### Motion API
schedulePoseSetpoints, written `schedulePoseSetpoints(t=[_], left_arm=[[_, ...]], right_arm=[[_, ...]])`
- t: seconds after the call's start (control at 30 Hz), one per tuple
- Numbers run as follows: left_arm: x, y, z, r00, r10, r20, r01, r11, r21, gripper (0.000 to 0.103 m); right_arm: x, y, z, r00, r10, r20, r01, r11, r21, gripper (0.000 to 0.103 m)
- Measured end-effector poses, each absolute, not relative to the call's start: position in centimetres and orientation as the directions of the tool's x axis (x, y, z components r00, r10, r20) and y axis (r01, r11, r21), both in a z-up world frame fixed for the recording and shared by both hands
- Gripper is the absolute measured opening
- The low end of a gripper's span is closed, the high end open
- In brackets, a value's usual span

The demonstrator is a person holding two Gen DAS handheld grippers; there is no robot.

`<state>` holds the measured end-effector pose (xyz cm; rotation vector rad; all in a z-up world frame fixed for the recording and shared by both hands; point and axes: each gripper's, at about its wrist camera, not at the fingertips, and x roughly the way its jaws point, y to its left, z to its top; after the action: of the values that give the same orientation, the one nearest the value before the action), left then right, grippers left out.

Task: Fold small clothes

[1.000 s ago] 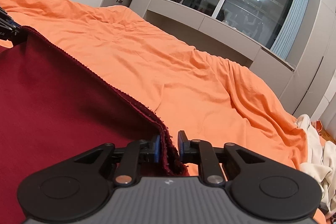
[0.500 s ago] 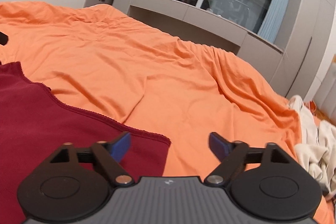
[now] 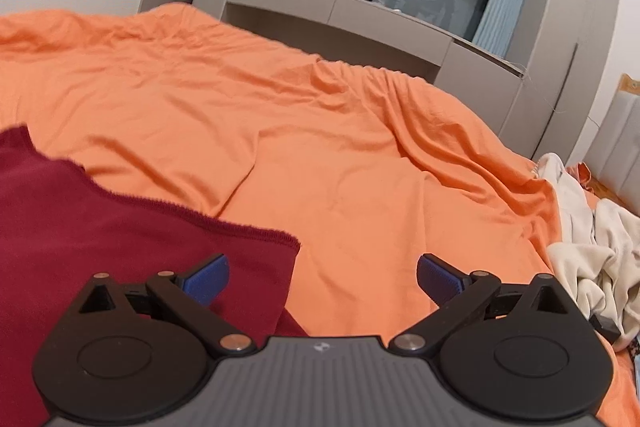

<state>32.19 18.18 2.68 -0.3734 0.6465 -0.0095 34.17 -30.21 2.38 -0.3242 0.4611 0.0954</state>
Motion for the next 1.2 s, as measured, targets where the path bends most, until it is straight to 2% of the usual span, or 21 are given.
schedulePoseSetpoints(t=[0.23,0.5,0.7,1.1,1.2], left_arm=[[31.7,19.3,0.1,0.724,-0.302,-0.62,-0.023,0.888,-0.46,0.102],[29.9,19.1,0.4,0.686,-0.489,-0.538,0.085,0.789,-0.609,0.101],[27.2,19.7,1.2,0.691,-0.55,-0.469,0.116,0.725,-0.679,0.101],[24.7,18.9,2.5,0.695,-0.6,-0.397,0.226,0.706,-0.671,0.101],[24.7,18.7,2.4,0.697,-0.588,-0.41,0.221,0.72,-0.658,0.101]], right_arm=[[32.2,-30.5,4.6,0.897,0.053,-0.439,-0.158,0.966,-0.206,0.103],[30.0,-29.4,6.2,0.901,0.103,-0.422,-0.176,0.975,-0.136,0.103],[28.3,-28.6,6.3,0.895,0.127,-0.428,-0.189,0.976,-0.107,0.103],[27.3,-26.3,5.6,0.884,0.121,-0.451,-0.212,0.965,-0.155,0.103],[27.5,-26.2,5.3,0.88,0.117,-0.461,-0.211,0.965,-0.157,0.103]])
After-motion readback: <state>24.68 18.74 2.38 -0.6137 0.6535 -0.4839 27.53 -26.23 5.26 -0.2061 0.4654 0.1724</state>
